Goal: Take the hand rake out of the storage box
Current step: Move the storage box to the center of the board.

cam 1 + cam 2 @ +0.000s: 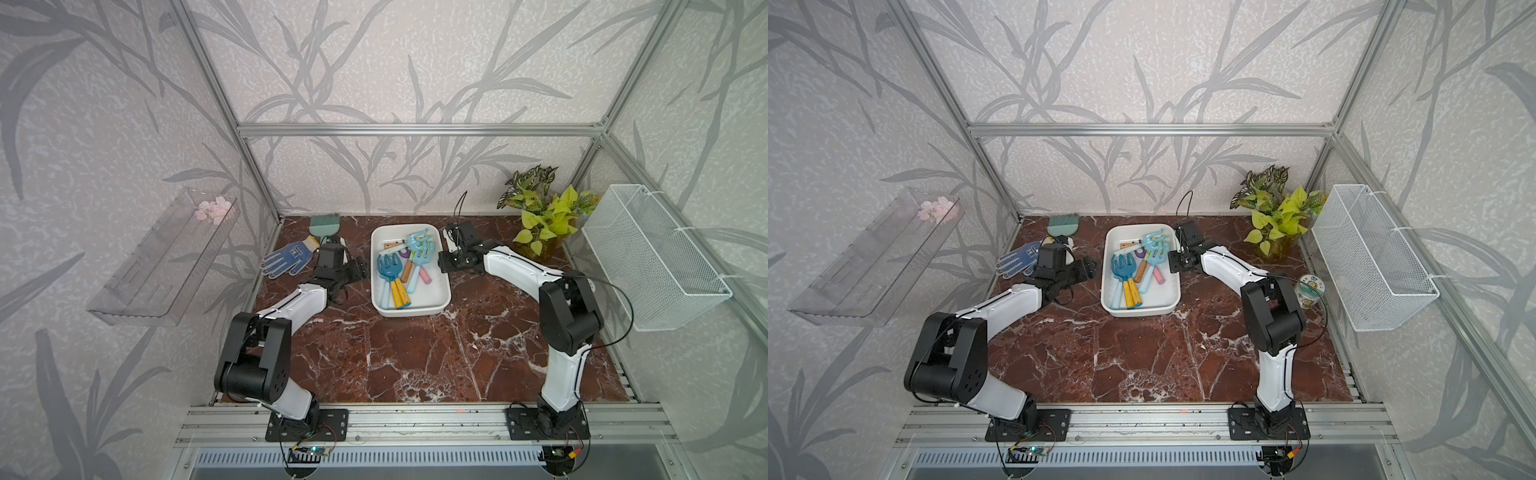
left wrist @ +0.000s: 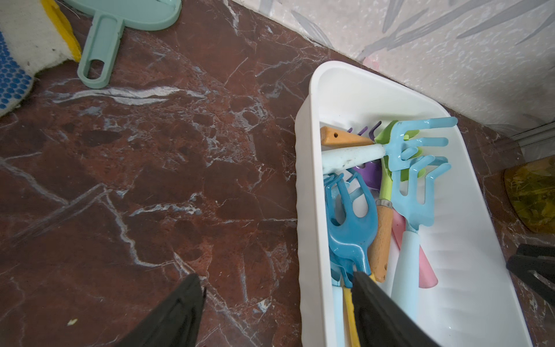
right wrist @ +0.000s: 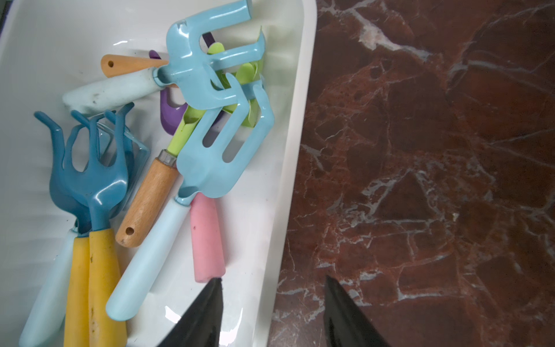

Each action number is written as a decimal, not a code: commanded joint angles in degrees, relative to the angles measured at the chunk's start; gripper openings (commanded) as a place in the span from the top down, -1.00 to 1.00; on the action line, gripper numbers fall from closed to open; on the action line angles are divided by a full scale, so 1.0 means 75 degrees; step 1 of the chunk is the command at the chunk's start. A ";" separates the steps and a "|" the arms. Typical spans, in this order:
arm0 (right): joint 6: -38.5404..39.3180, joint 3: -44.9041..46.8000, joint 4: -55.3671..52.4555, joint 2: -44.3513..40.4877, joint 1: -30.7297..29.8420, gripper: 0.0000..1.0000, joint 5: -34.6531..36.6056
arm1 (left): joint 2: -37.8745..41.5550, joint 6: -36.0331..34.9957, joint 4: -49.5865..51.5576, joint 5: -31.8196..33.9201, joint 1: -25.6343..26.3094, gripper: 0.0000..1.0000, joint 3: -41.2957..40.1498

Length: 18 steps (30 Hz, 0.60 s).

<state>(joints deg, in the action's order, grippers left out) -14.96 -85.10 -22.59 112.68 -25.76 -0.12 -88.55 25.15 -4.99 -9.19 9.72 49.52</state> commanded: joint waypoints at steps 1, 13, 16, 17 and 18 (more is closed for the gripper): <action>-0.0101 -0.0416 -0.0383 0.0315 -0.0010 -0.05 0.0259 | 0.0172 -0.0146 -0.0188 0.0042 0.0033 -0.58 -0.0084; -0.0334 -0.0795 -0.0600 0.0794 -0.0011 0.47 0.0123 | 0.0150 -0.0142 -0.0231 -0.0008 0.0034 -0.58 -0.0087; -0.0389 -0.0673 -0.0595 0.0740 -0.0011 0.52 0.0098 | 0.0182 -0.0154 -0.0263 -0.0005 0.0046 -0.57 -0.0119; -0.0406 -0.0595 -0.0591 0.0689 -0.0011 0.53 0.0098 | 0.0202 -0.0154 -0.0269 0.0007 0.0038 -0.58 -0.0132; -0.0428 -0.0522 -0.0576 0.0628 -0.0011 0.54 0.0098 | 0.0212 -0.0159 -0.0272 0.0014 0.0035 -0.58 -0.0131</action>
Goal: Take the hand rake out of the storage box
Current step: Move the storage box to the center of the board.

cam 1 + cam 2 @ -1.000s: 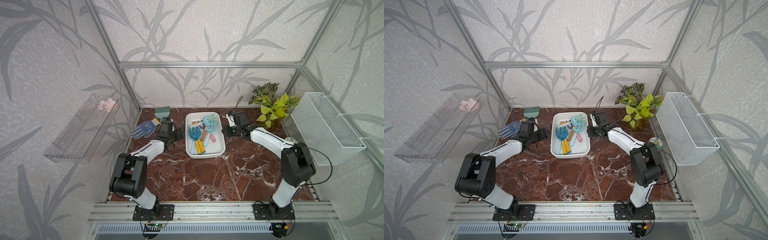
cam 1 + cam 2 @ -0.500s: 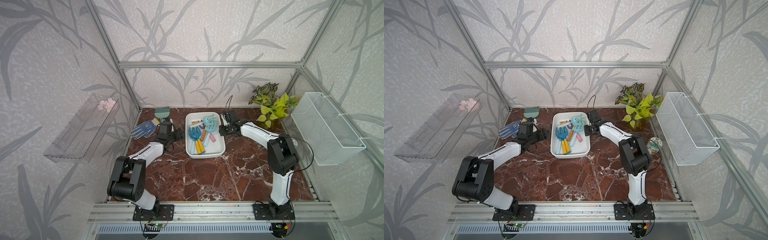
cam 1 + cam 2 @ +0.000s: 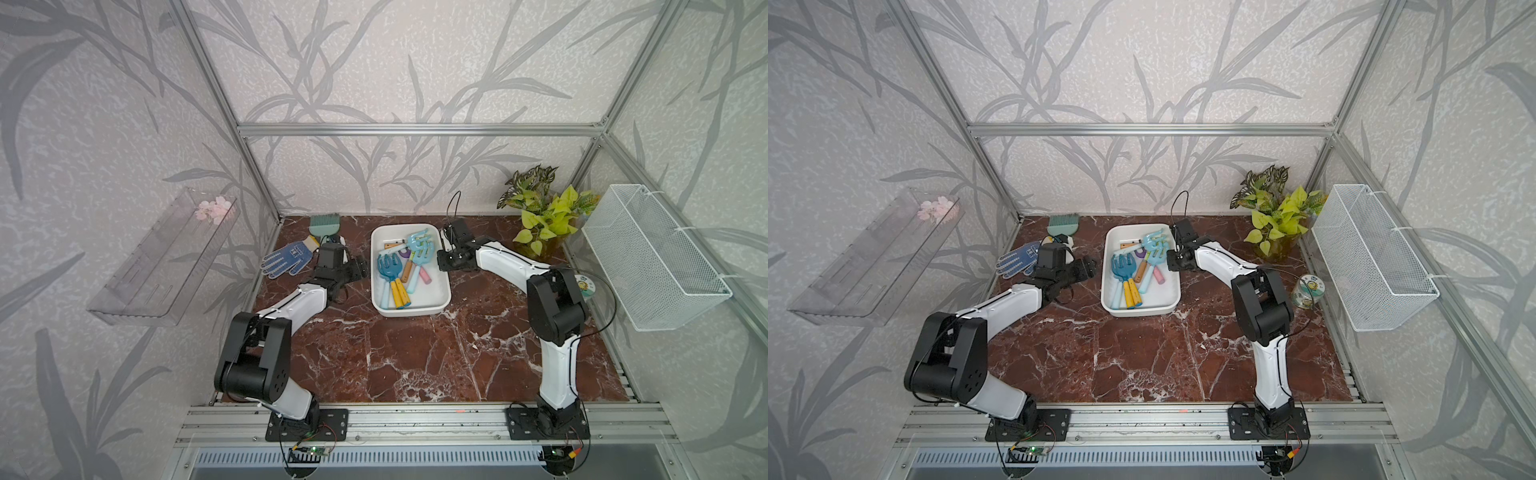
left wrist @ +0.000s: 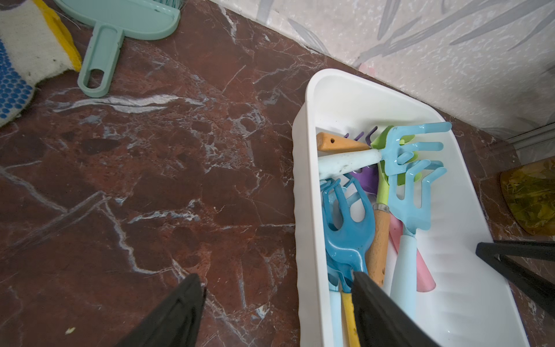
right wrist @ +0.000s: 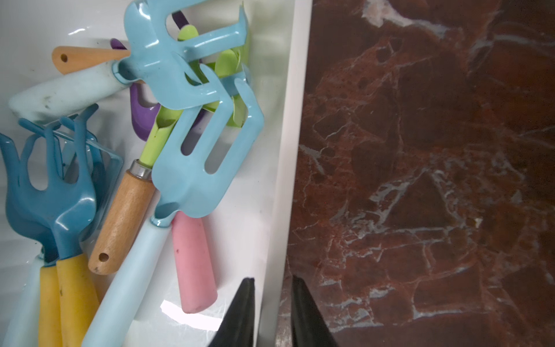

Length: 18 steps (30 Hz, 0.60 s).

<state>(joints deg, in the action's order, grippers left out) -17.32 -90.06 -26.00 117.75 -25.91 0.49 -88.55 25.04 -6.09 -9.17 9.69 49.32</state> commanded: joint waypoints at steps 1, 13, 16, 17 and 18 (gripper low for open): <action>-0.0144 0.0269 -0.0091 -0.0149 0.0010 0.55 0.0016 | 0.0207 -0.0140 -0.0125 0.0004 0.0043 -0.58 -0.0118; -0.0633 0.2358 0.0344 -0.1737 -0.0033 0.87 0.0150 | 0.0314 -0.0111 -0.0262 -0.0039 0.0050 -0.57 -0.0208; -0.0798 0.2772 0.0367 -0.2096 -0.0084 0.87 0.0135 | 0.0369 -0.0058 -0.0281 -0.0077 0.0050 -0.57 -0.0248; -0.0870 0.2909 0.0384 -0.2235 -0.0112 0.87 0.0140 | 0.0391 -0.0030 -0.0301 -0.0085 0.0044 -0.57 -0.0262; -0.0938 0.3073 0.0408 -0.2398 -0.0129 0.87 0.0156 | 0.0411 -0.0013 -0.0313 -0.0106 0.0053 -0.57 -0.0277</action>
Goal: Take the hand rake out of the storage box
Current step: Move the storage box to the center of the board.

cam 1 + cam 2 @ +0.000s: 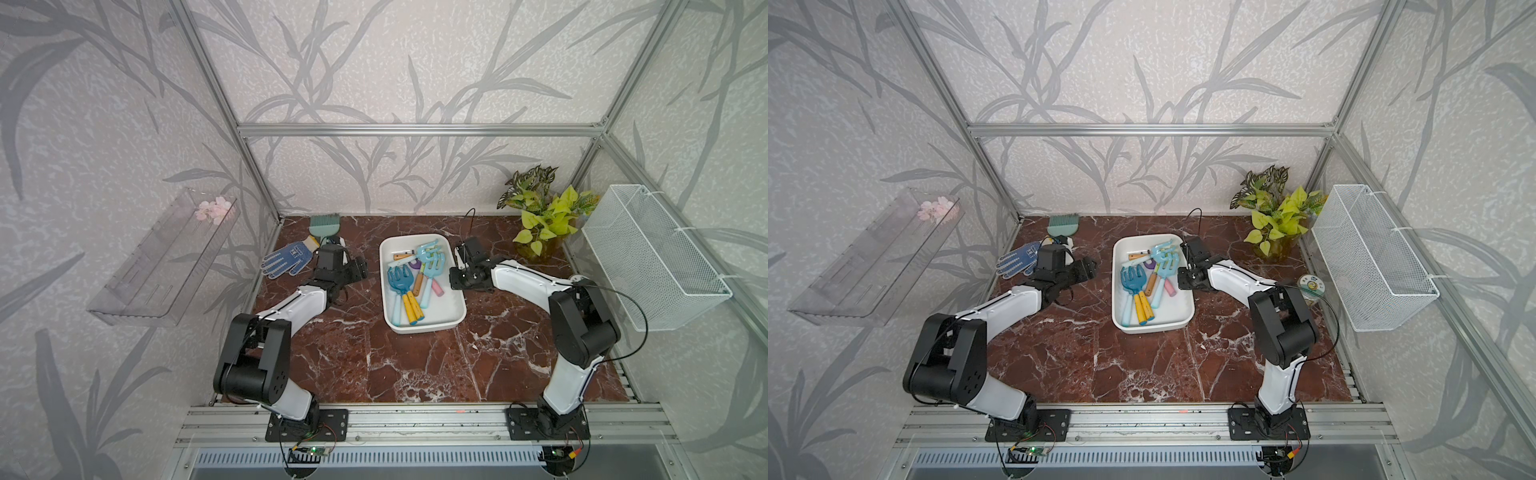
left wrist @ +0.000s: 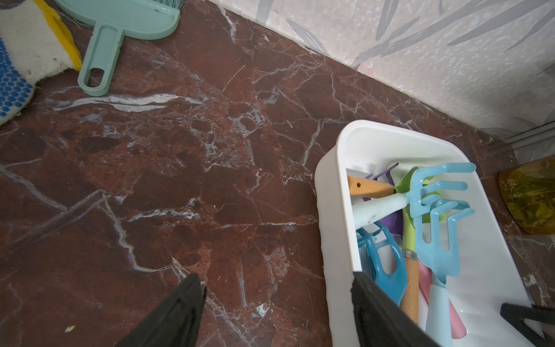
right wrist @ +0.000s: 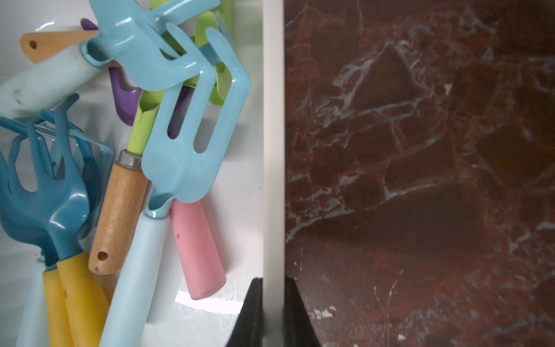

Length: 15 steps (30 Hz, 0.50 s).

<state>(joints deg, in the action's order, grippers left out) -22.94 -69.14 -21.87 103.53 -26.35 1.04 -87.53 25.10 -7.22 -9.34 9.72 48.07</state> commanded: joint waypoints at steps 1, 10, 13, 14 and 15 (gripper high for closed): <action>-0.0269 0.0417 -0.0140 -0.0652 -0.0086 0.87 0.0113 | 0.0288 0.0002 -0.0165 -0.0105 0.0052 -0.57 -0.0123; -0.0937 0.1469 0.0417 -0.1446 -0.0202 0.82 -0.0277 | 0.0360 0.0131 -0.0140 -0.0184 0.0238 -0.57 -0.0086; -0.0995 0.1470 0.0508 -0.1350 -0.0225 0.70 -0.0500 | 0.0359 0.0114 -0.0070 -0.0129 0.0332 -0.57 -0.0048; -0.1030 0.1514 0.0585 -0.1335 -0.0224 0.62 -0.0614 | 0.0354 0.0118 -0.0058 -0.0122 0.0362 -0.57 -0.0037; -0.1082 0.1598 0.0713 -0.1323 -0.0234 0.52 -0.0757 | 0.0343 0.0114 -0.0047 -0.0105 0.0380 -0.57 -0.0035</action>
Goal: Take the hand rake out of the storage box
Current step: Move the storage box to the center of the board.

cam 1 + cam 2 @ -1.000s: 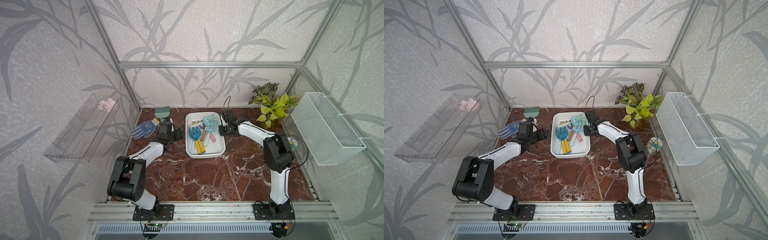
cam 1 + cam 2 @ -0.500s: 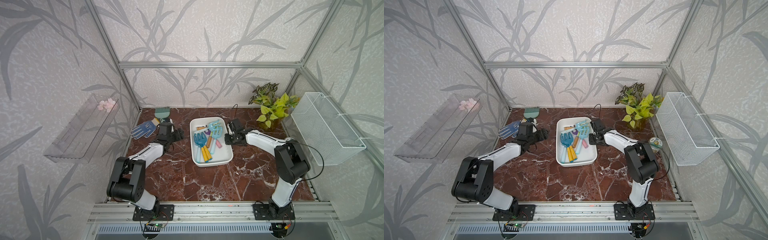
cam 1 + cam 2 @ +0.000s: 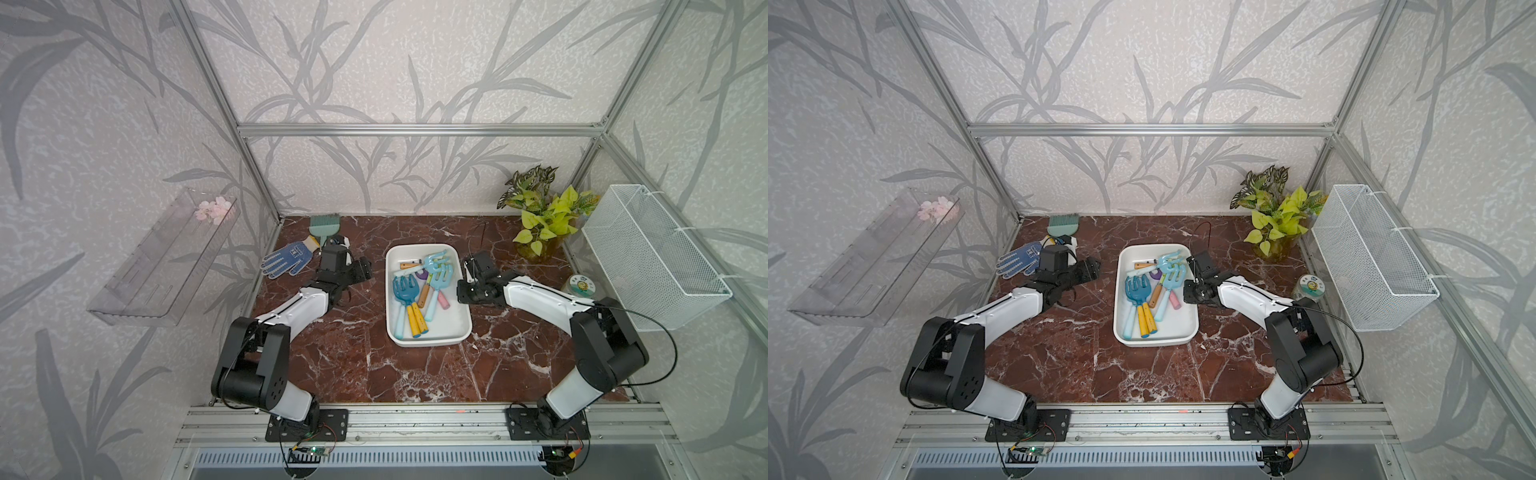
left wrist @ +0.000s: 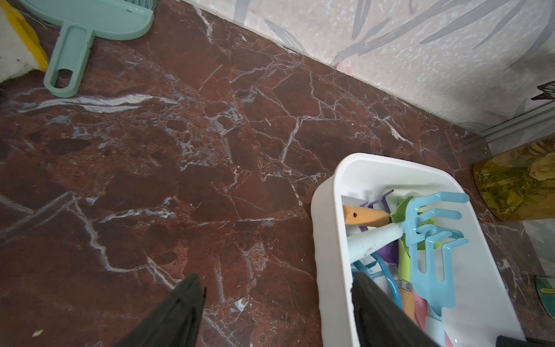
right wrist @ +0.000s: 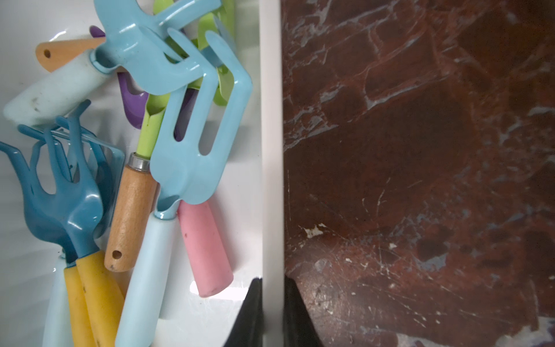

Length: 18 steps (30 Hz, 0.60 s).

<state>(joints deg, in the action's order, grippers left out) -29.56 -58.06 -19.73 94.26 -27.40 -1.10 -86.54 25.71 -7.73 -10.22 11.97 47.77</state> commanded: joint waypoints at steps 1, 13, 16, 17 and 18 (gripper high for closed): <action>-0.0248 0.0217 0.0592 -0.0087 -0.0106 0.46 -0.0575 | 0.0199 0.0032 0.0034 0.0005 0.0101 -0.57 0.0019; 0.0205 0.0511 0.0841 -0.0712 -0.0120 -0.06 -0.0331 | 0.0388 -0.0307 0.0667 0.0493 0.0625 -0.59 0.0322; 0.0695 0.0563 0.0837 -0.1081 -0.0111 -0.31 0.0048 | 0.0578 -0.0492 0.0991 0.0730 0.0969 -0.59 0.0495; 0.0914 0.0590 0.0863 -0.1218 -0.0109 -0.38 0.0226 | 0.0623 -0.0542 0.1095 0.0842 0.1129 -0.59 0.0554; 0.1147 0.0635 0.0899 -0.1331 -0.0088 -0.45 0.0453 | 0.0645 -0.0591 0.1189 0.0935 0.1291 -0.59 0.0635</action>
<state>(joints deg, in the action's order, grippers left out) -26.20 -54.13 -14.20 87.74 -27.92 -2.37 -84.25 23.57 -1.63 -6.11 19.29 49.54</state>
